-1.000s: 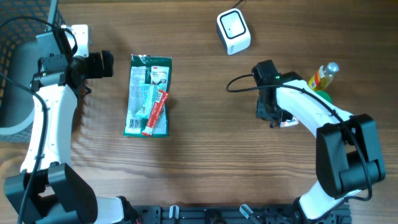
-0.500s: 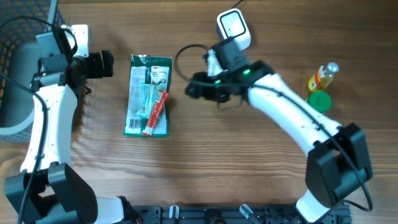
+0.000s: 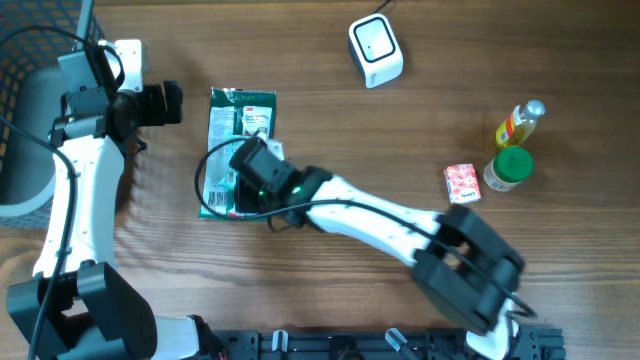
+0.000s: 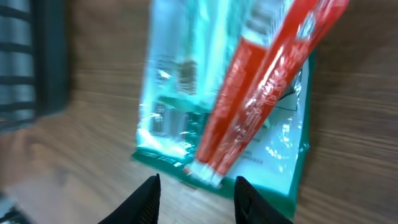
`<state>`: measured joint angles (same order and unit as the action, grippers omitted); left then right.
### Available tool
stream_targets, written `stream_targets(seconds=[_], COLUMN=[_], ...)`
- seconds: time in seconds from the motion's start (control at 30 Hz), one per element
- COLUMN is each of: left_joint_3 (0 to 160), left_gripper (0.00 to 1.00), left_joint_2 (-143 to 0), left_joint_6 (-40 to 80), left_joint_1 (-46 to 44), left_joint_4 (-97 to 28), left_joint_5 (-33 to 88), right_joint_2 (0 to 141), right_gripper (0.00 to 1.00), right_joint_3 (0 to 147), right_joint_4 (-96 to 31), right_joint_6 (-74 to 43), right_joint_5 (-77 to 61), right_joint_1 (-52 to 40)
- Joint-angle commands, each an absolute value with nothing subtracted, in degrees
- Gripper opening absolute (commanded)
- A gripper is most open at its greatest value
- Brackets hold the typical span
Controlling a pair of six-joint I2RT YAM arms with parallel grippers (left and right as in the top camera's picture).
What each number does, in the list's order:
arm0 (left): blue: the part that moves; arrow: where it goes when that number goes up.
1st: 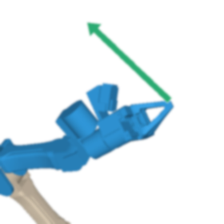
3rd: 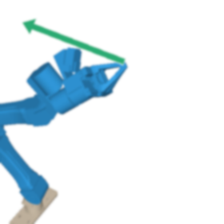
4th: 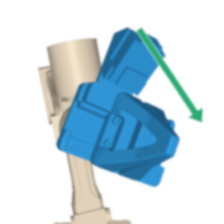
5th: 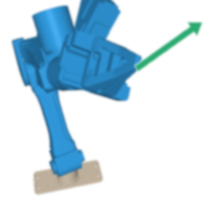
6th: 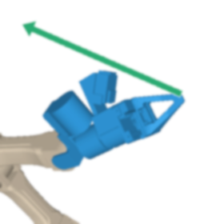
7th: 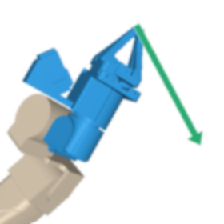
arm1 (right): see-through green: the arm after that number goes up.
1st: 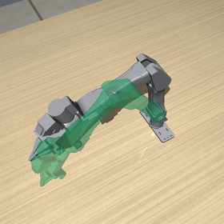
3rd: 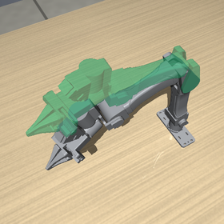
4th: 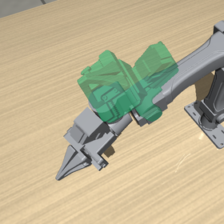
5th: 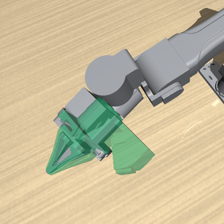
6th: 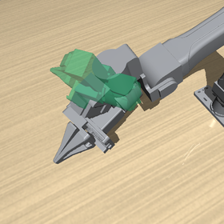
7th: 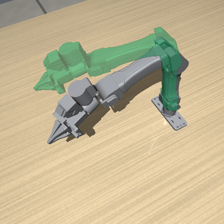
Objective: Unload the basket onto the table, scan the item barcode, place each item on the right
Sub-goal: 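Move the right gripper to the red tube on the glove pack and grasp it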
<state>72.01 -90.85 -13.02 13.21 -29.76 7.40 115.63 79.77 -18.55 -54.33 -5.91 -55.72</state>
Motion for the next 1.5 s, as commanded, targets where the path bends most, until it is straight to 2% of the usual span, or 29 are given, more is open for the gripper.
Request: stream_targets(seconds=[0.0, 0.2, 0.27, 0.33, 0.43, 0.6, 0.77, 0.93, 1.07, 1.23, 1.37, 1.43, 1.47], left_joint_3=[72.8, 72.8, 72.8, 72.8, 72.8, 72.8, 72.8, 72.8, 72.8, 72.8, 72.8, 72.8, 72.8], left_gripper=[1.0, 1.0, 1.0, 1.0, 1.0, 1.0, 1.0, 1.0, 1.0, 1.0, 1.0, 1.0, 1.0], left_joint_2=[-90.1, -90.1, -90.1, -90.1, -90.1, -90.1, -90.1, -90.1, -90.1, -90.1, -90.1, -90.1, -90.1], left_joint_6=[-13.7, -13.7, -13.7, -13.7, -13.7, -13.7, -13.7, -13.7, -13.7, -13.7, -13.7, -13.7, -13.7], left_joint_1=[13.4, 13.4, 13.4, 13.4, 13.4, 13.4, 13.4, 13.4, 13.4, 13.4, 13.4, 13.4, 13.4], left_joint_4=[-29.6, -29.6, -29.6, -29.6, -29.6, -29.6, -29.6, -29.6, -29.6, -29.6, -29.6, -29.6, -29.6], left_joint_5=[8.1, 8.1, 8.1, 8.1, 8.1, 8.1, 8.1, 8.1, 8.1, 8.1, 8.1, 8.1, 8.1], right_joint_2=[120.4, 122.7, 122.9, 123.0, 122.9, 117.2, 109.4, 109.1, 109.5, 110.9, 111.2, 111.2, 111.2], right_gripper=[0.38, 0.37, 0.32, 0.24, 0.04, 0.04, 0.04, 0.04, 0.04, 0.04, 0.07, 0.13, 0.13], right_joint_3=[80.1, 80.1, 80.1, 80.1, 80.1, 80.1, 80.1, 80.1, 80.1, 80.1, 77.6, 75.0, 74.1], right_joint_4=[-15.6, -12.1, -11.5, -11.7, -13.7, -21.8, -30.0, -39.1, -41.4, -48.4, -46.9, -44.5, -43.1], right_joint_6=[-55.6, -55.5, -55.5, -55.5, -54.8, -44.0, -24.1, -6.8, 1.0, 20.1, 24.1, 24.1, 24.1], right_joint_5=[-3.8, -3.8, -3.8, -3.8, -3.8, -2.9, -3.0, -4.1, -4.3, -4.3, -4.9, -4.9, -4.9], right_joint_1=[-56.7, -56.7, -56.7, -56.7, -56.5, -53.5, -49.9, -49.6, -49.6, -49.6, -49.6, -49.6, -49.6])
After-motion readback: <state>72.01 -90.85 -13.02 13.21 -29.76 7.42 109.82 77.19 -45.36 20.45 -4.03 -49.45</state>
